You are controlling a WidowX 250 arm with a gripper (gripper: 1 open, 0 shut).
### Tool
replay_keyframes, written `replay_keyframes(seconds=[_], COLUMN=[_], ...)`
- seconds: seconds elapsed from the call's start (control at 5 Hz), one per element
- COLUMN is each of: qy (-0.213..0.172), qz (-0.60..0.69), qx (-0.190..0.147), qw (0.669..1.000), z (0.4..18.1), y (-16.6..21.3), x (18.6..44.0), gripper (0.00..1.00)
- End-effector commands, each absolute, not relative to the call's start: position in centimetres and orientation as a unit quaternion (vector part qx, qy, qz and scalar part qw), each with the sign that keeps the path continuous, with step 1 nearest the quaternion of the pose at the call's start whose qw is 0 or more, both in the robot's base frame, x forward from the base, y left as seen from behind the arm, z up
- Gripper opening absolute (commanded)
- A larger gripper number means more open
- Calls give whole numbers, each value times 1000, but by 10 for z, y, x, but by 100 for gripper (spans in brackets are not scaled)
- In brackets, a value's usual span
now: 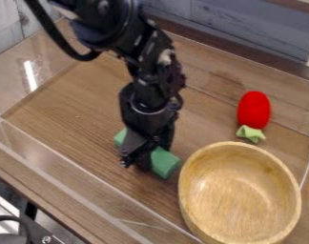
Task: Put the green block in the brown bowl
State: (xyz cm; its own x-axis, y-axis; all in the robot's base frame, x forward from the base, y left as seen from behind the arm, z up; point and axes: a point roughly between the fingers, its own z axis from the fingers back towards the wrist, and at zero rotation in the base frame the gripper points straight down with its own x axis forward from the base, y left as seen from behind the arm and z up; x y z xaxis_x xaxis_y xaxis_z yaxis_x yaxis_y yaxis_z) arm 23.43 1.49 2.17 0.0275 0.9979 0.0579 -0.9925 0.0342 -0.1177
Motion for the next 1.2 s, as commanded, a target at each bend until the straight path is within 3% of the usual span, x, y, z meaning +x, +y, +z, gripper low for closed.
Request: replay_keyframes(seconds=[0.0,0.2,0.4,1.0], qy=[-67,-63,-50,-32], qz=[724,744,746,752], qx=[-48,-70,-83,-128], qw=[685,662,659,646], z=[45,61,73,70], y=[29,48,58,91], x=[240,251,269,334], gripper=[0,0,0,0])
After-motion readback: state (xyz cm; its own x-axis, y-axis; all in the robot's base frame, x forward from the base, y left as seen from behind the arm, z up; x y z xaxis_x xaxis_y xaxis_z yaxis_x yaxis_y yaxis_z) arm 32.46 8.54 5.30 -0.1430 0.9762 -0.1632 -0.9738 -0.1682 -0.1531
